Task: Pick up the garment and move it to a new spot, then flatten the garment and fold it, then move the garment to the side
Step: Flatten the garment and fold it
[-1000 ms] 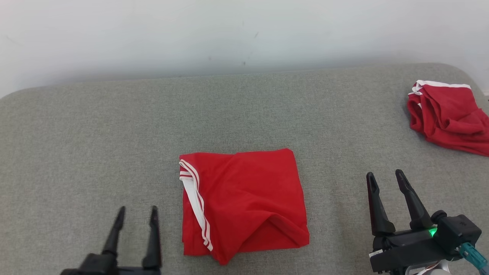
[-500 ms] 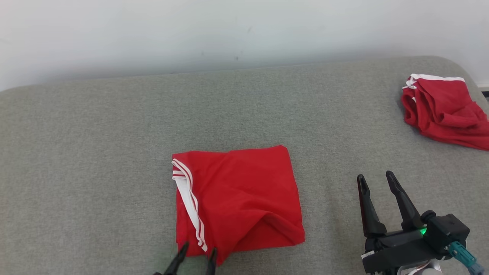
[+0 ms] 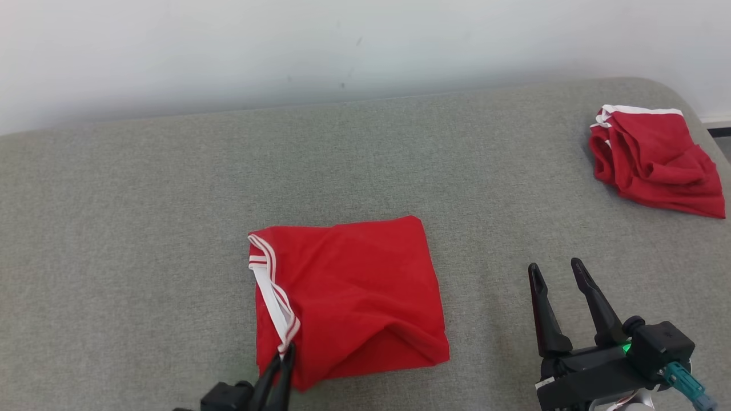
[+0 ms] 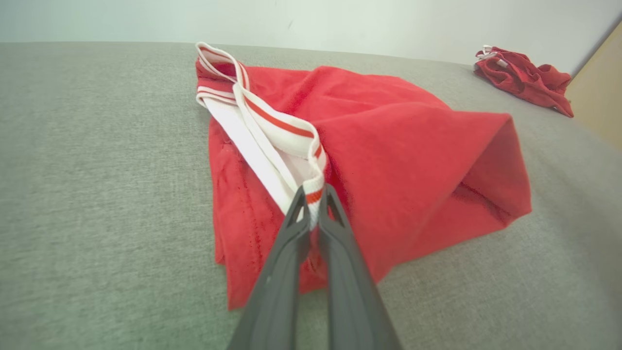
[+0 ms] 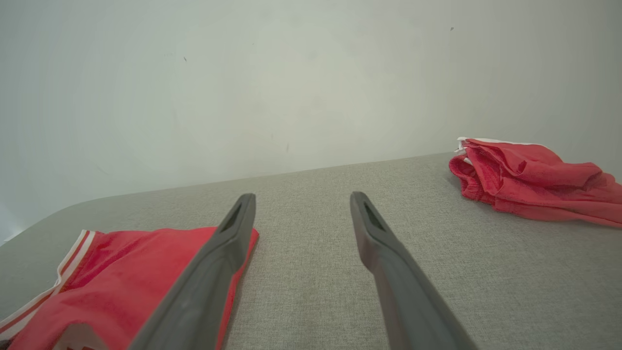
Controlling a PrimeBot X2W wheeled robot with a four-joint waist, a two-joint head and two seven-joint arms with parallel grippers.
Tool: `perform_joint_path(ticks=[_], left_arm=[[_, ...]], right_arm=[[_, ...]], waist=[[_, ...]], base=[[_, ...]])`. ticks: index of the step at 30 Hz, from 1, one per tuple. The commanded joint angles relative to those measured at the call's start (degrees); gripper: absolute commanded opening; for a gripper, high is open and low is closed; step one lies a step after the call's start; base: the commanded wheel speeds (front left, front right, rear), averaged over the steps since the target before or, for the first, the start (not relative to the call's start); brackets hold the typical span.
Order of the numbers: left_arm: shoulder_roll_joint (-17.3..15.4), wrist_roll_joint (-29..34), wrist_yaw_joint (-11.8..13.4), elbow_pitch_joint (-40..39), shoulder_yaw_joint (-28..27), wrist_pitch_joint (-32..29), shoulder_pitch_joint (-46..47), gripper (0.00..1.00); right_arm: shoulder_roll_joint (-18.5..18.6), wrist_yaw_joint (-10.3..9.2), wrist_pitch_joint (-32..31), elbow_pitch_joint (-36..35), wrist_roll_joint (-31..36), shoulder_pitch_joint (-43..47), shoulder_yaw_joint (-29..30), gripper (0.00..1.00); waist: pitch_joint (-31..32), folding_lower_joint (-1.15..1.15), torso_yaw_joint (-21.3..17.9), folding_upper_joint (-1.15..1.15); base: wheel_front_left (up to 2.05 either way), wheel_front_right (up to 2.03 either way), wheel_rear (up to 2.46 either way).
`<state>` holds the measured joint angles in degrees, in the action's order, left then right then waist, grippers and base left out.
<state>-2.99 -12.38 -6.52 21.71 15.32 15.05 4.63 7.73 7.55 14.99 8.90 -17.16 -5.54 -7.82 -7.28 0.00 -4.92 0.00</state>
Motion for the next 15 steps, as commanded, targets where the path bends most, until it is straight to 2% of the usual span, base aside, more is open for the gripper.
perform_joint_path(ticks=[1,10,12,13,15], left_arm=[[-0.38,-0.19,0.29,-0.46,-0.45,0.16,0.09,0.0],[-2.52,-0.94,0.74,-4.6,-2.7,-0.44,-2.6,0.0],[-2.72,-1.06,0.71,-4.33,-2.5,-0.68,-2.98,0.48],[-2.68,-1.16,1.03,-4.06,-2.58,-0.65,-3.15,1.0],[-2.38,-1.62,1.65,-3.8,-3.07,-0.43,-3.19,1.0]], right_arm=[[-0.26,-0.15,0.2,0.11,0.13,0.79,0.08,1.0],[-0.45,-0.15,0.21,0.36,-0.28,1.55,0.5,1.0],[-0.43,-0.15,0.21,0.51,-0.32,1.57,0.36,1.0],[-0.4,-0.15,0.21,0.6,-0.37,1.55,0.26,1.0],[-0.44,-0.15,0.21,0.75,-0.3,1.55,0.15,1.0]], waist=[[0.1,0.0,0.25,0.0],[0.8,0.0,1.38,0.0],[0.88,0.0,1.47,0.0],[0.93,0.0,1.48,0.0],[1.02,0.0,1.51,0.0]], base=[[0.0,0.0,0.0],[0.0,0.0,0.0],[0.0,0.0,0.0],[0.0,0.0,0.0],[0.0,0.0,0.0]])
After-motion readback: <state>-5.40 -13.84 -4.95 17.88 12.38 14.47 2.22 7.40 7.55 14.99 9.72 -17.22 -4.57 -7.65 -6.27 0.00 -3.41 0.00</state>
